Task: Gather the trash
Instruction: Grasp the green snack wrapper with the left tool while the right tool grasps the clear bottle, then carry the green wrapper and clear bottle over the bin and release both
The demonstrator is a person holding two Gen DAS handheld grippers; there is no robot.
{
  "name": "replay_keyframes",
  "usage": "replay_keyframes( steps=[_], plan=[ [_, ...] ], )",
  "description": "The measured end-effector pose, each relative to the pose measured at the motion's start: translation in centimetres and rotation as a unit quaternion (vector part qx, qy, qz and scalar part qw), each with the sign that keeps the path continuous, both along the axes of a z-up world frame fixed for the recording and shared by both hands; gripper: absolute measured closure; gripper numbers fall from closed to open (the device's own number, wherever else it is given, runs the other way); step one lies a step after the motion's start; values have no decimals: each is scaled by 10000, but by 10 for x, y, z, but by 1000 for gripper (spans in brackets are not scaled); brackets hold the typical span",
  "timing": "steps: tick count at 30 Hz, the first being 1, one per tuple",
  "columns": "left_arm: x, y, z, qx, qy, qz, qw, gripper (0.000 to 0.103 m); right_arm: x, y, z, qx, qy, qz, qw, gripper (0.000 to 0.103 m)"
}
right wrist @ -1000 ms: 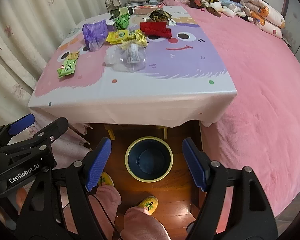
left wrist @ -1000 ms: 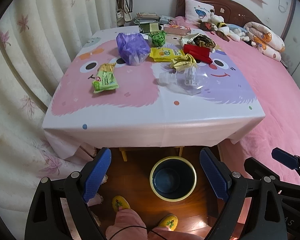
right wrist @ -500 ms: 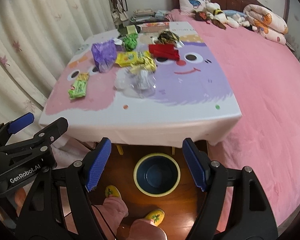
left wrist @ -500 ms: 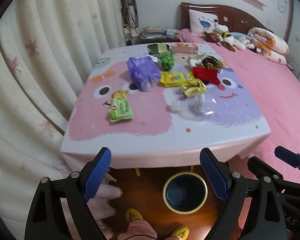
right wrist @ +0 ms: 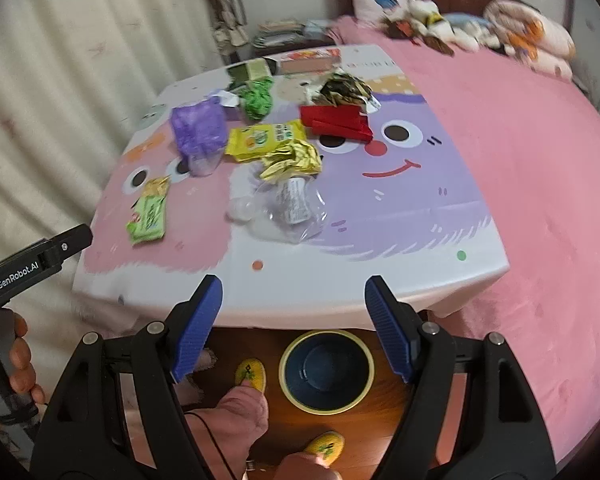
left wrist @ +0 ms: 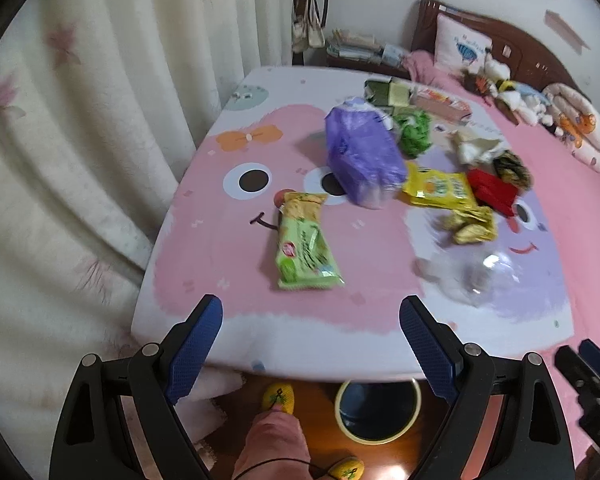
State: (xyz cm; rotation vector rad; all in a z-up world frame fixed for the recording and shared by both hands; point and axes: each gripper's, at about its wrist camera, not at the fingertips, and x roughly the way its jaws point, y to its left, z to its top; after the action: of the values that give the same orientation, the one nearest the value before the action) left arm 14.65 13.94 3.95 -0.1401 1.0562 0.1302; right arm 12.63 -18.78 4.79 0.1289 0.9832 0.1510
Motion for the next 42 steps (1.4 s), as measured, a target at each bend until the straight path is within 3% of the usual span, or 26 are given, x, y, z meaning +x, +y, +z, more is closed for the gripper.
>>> replay_keyframes(
  steps=[7, 14, 22, 30, 33, 38, 42],
  plan=[
    [90, 37, -58, -17, 798, -319, 9963, 12, 61, 0, -30, 558, 629, -841, 9929, 31],
    [136, 44, -111, -166, 1516, -798, 9851, 24, 107, 2, -78, 1301, 1214, -1933, 9649, 31],
    [170, 48, -135, -255, 1747, -1202, 9769, 27, 132, -1, -114, 1992, 1447, -2818, 9274, 30],
    [183, 32, -138, -42, 1783, -1767, 9680, 31, 157, 5, -117, 2126, 1286, -3103, 9176, 30],
    [186, 27, -136, -58, 1735, -1822, 9678, 43, 167, 10, -117, 2150, 1283, -3091, 9175, 31],
    [192, 22, -130, -327, 1746, -1949, 9646, 85, 175, 16, -116, 2175, 1281, -3060, 9180, 32],
    [194, 16, -124, -472, 1721, -2003, 9634, 93, 175, 21, -106, 2025, 1208, -2869, 9285, 32]
  ],
)
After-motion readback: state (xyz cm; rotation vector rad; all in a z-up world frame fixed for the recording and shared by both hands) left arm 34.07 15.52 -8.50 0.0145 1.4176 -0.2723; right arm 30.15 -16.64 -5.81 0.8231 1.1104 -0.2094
